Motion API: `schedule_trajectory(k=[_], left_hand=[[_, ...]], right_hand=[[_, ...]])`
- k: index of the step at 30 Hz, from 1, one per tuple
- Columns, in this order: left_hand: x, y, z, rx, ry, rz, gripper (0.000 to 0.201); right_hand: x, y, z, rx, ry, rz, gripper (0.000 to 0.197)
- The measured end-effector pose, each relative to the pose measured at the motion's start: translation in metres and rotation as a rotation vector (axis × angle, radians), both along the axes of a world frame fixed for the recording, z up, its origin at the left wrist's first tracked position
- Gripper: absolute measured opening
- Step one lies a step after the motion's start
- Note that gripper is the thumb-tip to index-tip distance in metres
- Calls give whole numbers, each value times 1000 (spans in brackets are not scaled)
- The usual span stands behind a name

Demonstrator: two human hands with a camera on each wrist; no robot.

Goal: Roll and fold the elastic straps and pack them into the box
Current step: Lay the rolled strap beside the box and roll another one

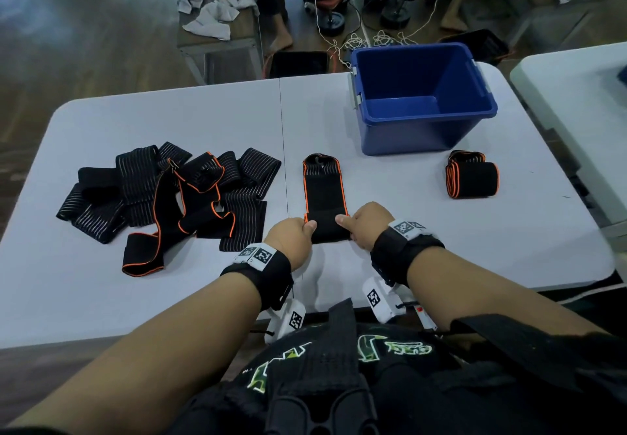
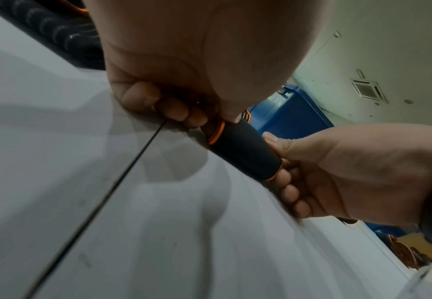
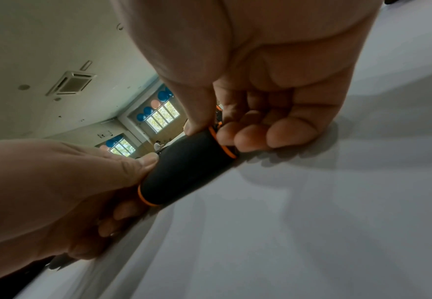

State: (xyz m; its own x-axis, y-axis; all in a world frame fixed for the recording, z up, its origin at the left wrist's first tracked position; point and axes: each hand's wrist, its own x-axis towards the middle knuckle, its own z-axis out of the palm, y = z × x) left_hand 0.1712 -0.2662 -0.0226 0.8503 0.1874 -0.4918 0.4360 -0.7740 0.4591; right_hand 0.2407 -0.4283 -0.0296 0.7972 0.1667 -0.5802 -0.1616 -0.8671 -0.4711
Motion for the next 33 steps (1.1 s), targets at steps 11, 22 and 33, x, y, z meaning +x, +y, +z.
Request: schedule_trajectory(k=[11,22,33], left_hand=[[4,3,6,22,-88,102,32],[-9,18,-5,-14,-258,-89,43],[6,26,2,-62,-268,-95,17]], right_hand=[[-3,2,17,-23,-155,-27,38],[-10,-8,6,-11,-219,286,54],[8,-17,2,171,-175,251,29]])
